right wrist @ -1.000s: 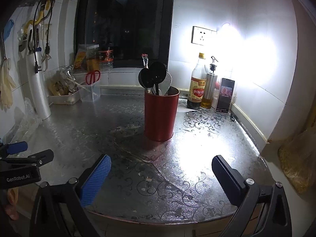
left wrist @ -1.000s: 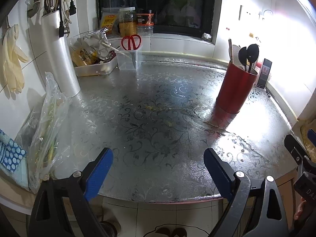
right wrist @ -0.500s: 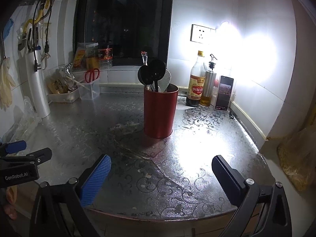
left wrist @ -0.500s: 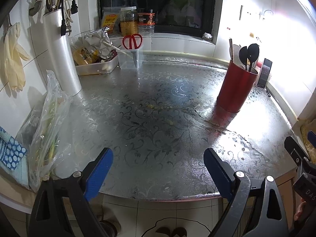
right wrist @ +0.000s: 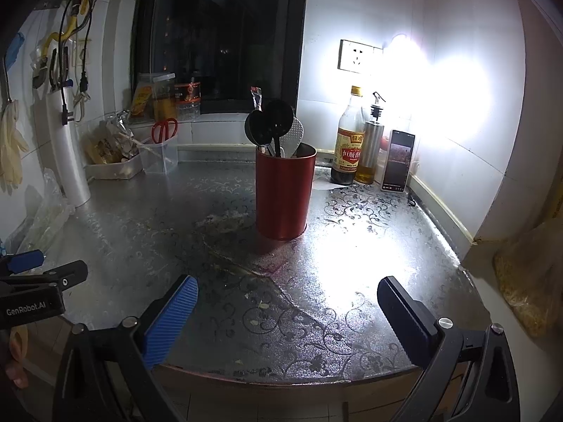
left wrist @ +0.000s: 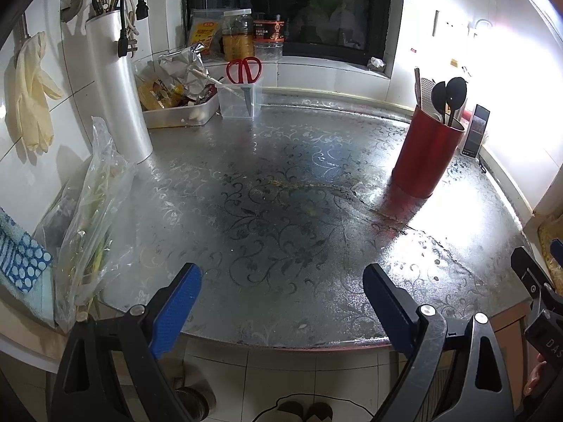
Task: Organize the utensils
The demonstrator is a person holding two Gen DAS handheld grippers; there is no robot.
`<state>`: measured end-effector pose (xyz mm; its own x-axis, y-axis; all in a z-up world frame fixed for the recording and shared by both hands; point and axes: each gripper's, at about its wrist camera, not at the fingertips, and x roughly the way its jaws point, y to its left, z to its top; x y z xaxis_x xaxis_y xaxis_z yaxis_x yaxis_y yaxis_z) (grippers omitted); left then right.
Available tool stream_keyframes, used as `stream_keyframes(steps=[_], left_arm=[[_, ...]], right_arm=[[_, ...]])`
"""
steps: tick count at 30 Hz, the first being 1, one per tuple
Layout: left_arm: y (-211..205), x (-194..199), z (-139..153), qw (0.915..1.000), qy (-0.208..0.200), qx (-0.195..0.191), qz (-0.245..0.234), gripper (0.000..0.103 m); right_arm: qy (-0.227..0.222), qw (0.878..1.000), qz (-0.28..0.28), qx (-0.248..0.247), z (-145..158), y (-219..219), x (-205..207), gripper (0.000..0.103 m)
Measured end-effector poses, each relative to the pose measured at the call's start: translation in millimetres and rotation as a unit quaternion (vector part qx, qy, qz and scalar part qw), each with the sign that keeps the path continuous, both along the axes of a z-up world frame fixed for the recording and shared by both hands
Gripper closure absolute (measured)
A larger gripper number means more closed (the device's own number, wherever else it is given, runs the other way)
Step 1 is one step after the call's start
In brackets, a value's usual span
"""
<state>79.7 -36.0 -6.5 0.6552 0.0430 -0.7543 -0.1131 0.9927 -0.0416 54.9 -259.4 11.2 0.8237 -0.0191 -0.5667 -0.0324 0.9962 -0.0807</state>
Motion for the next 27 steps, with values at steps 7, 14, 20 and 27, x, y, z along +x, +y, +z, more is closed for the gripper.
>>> stream_keyframes(steps=[7, 14, 20, 27], left_arm=[[1, -3, 1, 1.0, 0.001, 0.001, 0.001, 0.01], [0, -9, 1, 1.0, 0.004, 0.002, 0.002, 0.01], [-2, -12, 2, 1.0, 0.006, 0.003, 0.0, 0.01], [-4, -16, 3, 1.0, 0.007, 0.006, -0.002, 0.01]], right_arm=[[0.001, 1.0, 0.003, 0.001, 1, -1, -3, 0.0], [0.002, 1.0, 0.005, 0.001, 1, 1, -7, 0.0], [0.004, 1.0, 0.004, 0.001, 1, 0, -9, 0.0], [0.004, 1.0, 0.004, 0.003, 1, -2, -13, 0.0]])
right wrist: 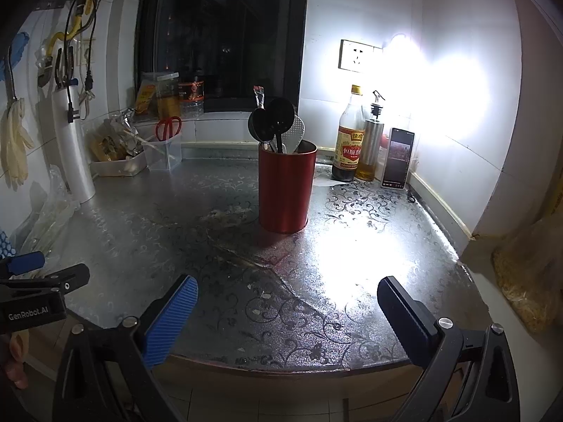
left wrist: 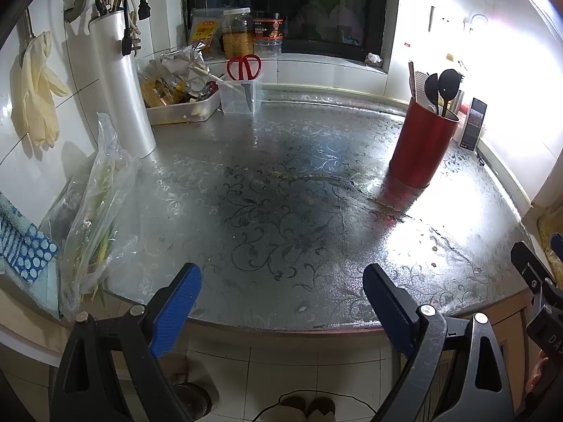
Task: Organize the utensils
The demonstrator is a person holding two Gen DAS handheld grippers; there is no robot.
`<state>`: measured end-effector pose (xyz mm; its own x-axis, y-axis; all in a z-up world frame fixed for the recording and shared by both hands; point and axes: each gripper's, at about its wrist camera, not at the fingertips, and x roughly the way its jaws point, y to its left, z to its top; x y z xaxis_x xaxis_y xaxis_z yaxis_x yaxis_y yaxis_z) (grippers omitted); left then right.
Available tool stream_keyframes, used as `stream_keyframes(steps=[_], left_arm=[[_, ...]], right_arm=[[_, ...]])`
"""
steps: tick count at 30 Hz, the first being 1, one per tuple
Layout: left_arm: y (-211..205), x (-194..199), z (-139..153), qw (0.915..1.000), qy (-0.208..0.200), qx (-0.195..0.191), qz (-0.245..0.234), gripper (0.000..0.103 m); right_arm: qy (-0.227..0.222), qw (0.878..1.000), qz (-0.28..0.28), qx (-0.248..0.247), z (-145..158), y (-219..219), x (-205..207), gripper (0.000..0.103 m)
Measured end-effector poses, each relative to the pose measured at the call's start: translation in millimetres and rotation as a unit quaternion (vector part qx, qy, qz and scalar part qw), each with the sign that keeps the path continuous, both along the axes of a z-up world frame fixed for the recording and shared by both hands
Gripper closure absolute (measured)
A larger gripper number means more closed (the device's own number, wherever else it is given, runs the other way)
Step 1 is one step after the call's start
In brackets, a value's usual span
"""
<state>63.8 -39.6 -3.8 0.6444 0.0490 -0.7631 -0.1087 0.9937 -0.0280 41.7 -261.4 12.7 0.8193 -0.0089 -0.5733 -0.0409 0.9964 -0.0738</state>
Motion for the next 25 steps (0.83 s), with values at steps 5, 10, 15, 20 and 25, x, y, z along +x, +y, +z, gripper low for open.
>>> stream_keyframes(steps=[5, 10, 15, 20, 25], left_arm=[[0.4, -1.1, 0.2, 1.0, 0.001, 0.0, 0.003, 0.01], [-1.2, -1.7, 0.1, 1.0, 0.001, 0.002, 0.002, 0.01], [-3.1, -2.1, 0.0, 1.0, 0.001, 0.001, 0.001, 0.01], [-5.3, -3.4, 0.4, 1.0, -0.003, 0.002, 0.001, 0.01], [-6.3, -4.2, 1.9, 1.0, -0.005, 0.002, -0.006, 0.01]], right_arm=[[0.0, 1.0, 0.003, 0.0, -0.3, 0.4, -1.2, 0.0], [0.003, 1.0, 0.001, 0.002, -1.4, -0.6, -1.6, 0.0], [0.01, 1.0, 0.001, 0.002, -4.8, -3.0, -0.9, 0.0], [0.011, 1.0, -0.002, 0.003, -5.4, -5.7, 0.1, 0.0], [0.011, 1.0, -0.003, 0.004, -5.6, -6.4, 0.7, 0.0]])
